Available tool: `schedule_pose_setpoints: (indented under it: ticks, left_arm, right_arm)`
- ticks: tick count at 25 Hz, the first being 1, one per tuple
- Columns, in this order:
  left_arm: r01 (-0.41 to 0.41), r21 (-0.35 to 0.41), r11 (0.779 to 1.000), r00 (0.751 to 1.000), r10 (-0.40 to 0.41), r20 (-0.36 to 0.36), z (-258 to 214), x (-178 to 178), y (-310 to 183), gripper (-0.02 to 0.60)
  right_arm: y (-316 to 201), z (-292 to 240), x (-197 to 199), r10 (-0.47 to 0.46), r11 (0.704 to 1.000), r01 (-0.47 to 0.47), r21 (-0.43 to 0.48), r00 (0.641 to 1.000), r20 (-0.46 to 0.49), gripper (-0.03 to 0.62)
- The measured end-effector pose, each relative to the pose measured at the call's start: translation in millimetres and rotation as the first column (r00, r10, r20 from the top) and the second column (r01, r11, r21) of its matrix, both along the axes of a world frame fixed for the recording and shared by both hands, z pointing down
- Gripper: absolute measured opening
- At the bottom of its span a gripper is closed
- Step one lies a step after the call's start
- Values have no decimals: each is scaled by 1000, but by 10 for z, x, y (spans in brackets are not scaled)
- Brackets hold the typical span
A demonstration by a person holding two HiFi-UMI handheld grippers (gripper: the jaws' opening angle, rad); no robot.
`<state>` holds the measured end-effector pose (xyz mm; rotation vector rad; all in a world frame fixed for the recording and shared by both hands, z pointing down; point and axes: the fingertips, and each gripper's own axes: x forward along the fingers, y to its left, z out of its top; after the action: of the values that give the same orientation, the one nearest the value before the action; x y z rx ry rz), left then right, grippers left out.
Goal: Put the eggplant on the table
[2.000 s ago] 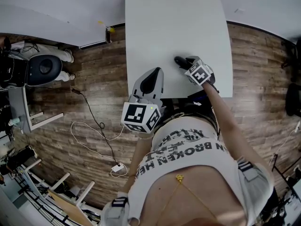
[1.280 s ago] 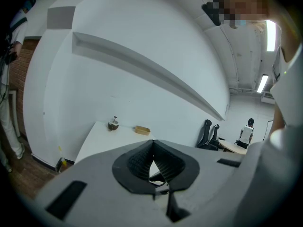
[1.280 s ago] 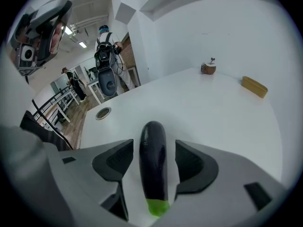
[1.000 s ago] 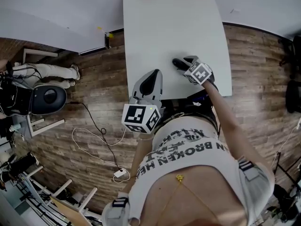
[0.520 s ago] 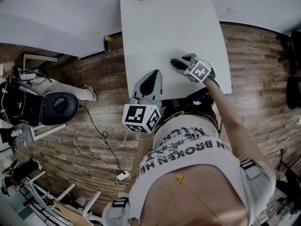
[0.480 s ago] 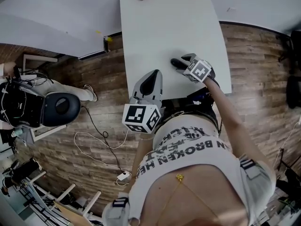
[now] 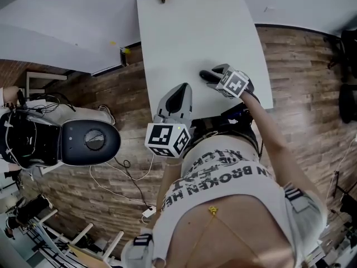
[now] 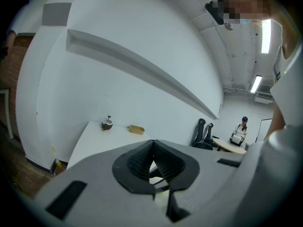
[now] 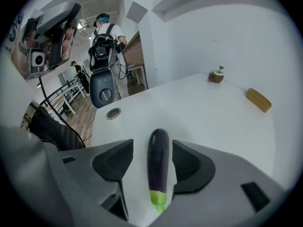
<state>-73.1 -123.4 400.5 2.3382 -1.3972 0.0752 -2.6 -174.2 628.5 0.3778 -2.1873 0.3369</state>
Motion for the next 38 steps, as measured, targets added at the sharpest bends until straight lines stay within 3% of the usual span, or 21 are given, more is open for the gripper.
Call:
schedule_pose_setpoints:
  ticks: [7, 12, 15, 26, 31, 38]
  left_arm:
    - [-11, -19, 1000, 1000, 12, 14, 75, 24, -66, -2]
    - [-16, -19, 1000, 1000, 17, 22, 98, 23, -8, -2]
    - [-26, -9, 1000, 999, 26, 24, 129, 46, 77, -2]
    - [-45, -34, 998, 999, 46, 29, 161, 123, -158, -2]
    - [-50, -37, 998, 998, 51, 34, 179, 169, -124, -2]
    - [-64, -16, 998, 997, 64, 39, 73, 262, -144, -2]
  right_arm:
    - [-49, -78, 56, 4, 1000, -5, 15, 1000, 4, 239]
    - [-4, -225, 109, 11, 998, -12, 67, 1000, 7, 92]
    - [95, -303, 137, -10, 993, 9, 119, 1000, 2, 49]
    - [103, -504, 173, -60, 987, 54, 149, 997, 37, 8]
    - [194, -760, 150, -40, 986, 17, 163, 989, 140, 8]
    - [193, -1357, 118, -8, 969, -69, 237, 951, 309, 8]
